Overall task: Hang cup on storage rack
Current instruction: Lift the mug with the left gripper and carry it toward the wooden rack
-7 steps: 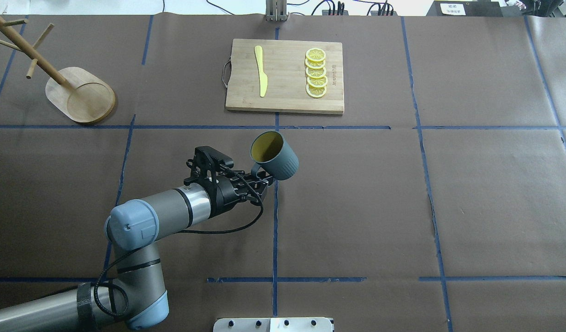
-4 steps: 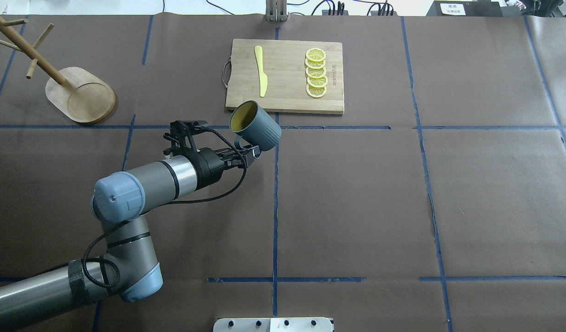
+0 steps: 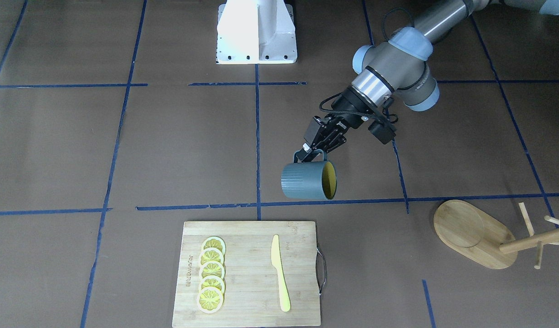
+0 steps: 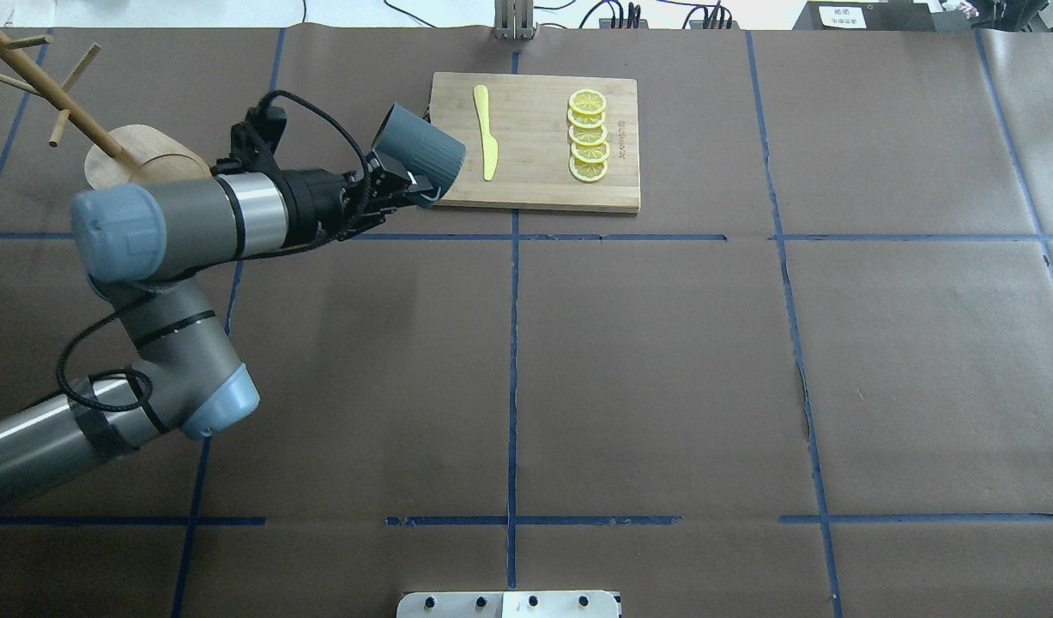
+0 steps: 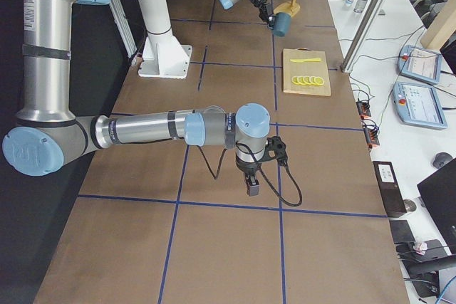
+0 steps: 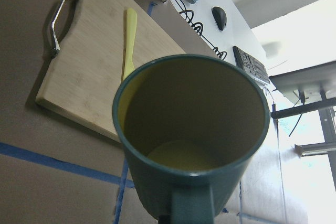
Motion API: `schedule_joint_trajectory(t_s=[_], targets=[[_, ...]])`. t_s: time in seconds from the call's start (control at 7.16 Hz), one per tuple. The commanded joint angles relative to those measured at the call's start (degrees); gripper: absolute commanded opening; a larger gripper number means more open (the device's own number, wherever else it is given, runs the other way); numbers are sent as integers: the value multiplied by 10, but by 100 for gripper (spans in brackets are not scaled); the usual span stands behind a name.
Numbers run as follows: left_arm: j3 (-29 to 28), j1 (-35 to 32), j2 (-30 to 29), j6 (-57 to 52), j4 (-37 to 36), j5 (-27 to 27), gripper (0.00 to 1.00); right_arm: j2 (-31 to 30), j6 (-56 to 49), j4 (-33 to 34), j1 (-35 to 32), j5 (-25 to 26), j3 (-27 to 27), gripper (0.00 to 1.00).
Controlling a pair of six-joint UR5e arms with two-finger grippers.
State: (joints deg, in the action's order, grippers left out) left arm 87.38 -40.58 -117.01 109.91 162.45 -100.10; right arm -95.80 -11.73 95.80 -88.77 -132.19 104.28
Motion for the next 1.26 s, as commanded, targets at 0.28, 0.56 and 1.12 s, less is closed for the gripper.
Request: schedule_joint_trajectory(t_s=[0.28, 0.56, 1.12], targets=[[-7, -133, 12, 294, 95, -88, 0, 0, 0, 0, 0, 2, -1, 100], [-26, -216, 23, 332, 109, -181, 0, 0, 0, 0, 0, 2, -1, 100], [-179, -266, 32, 523, 348, -181, 0, 0, -2, -1, 0, 3, -1, 100]])
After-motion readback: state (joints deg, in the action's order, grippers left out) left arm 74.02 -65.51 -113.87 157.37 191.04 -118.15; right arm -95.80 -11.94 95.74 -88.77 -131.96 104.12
